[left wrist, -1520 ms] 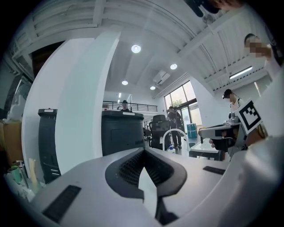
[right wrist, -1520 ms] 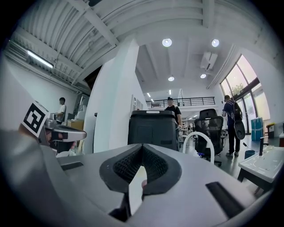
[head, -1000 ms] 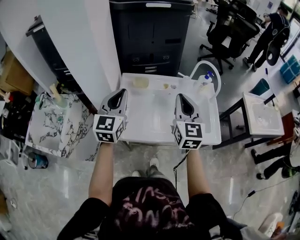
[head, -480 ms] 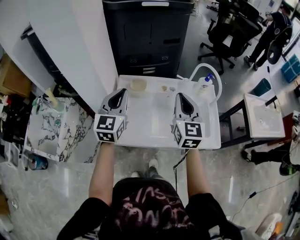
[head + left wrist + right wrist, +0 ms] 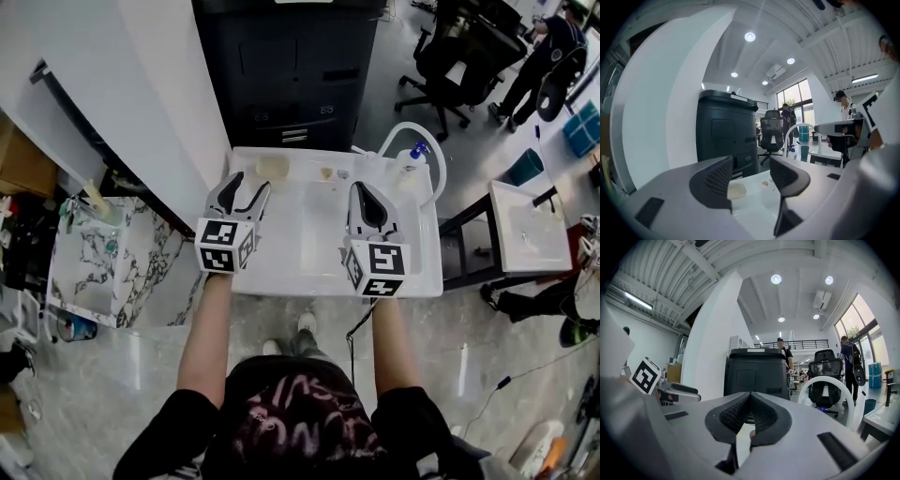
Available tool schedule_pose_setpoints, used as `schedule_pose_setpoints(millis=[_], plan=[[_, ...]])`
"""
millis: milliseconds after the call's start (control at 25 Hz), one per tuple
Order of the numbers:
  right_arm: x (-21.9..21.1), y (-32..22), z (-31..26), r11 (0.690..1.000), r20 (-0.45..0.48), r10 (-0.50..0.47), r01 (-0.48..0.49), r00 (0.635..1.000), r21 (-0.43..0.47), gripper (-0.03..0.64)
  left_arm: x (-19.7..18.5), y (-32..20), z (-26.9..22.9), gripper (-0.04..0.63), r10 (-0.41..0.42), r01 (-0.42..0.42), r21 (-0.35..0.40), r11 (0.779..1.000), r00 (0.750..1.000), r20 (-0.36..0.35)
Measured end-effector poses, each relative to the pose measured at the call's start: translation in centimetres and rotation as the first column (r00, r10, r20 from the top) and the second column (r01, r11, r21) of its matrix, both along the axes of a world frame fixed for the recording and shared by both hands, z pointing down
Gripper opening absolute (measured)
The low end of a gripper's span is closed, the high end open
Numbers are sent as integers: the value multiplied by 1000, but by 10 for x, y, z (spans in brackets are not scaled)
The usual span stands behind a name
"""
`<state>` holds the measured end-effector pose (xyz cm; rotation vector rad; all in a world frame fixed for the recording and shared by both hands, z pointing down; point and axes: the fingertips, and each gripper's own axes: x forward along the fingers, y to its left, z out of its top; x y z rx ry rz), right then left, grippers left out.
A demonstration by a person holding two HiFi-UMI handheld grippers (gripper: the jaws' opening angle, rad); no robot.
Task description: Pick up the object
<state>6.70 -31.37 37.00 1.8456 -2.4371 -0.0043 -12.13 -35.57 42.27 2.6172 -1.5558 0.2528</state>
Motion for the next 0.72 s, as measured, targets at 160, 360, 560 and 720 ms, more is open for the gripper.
schedule_pose_setpoints(millis=[160, 360, 560, 720], plan=[[5, -7, 6, 1000, 1, 5, -5, 1000, -10, 15, 7, -13, 21, 344, -13, 14, -51, 999, 1000, 14], [7, -13, 13, 1000, 6, 7, -6, 1000, -22, 15, 11, -21, 38, 394, -25, 26, -82, 996, 1000, 16], [11, -23, 18, 999, 9, 10, -10, 1000, -31, 15, 16, -47, 59, 408, -30, 31, -126, 991, 1000, 8], [17, -33, 27, 999, 8, 17, -16, 1000, -41, 15, 22, -76, 85, 416, -42, 46, -170, 984, 999, 32]])
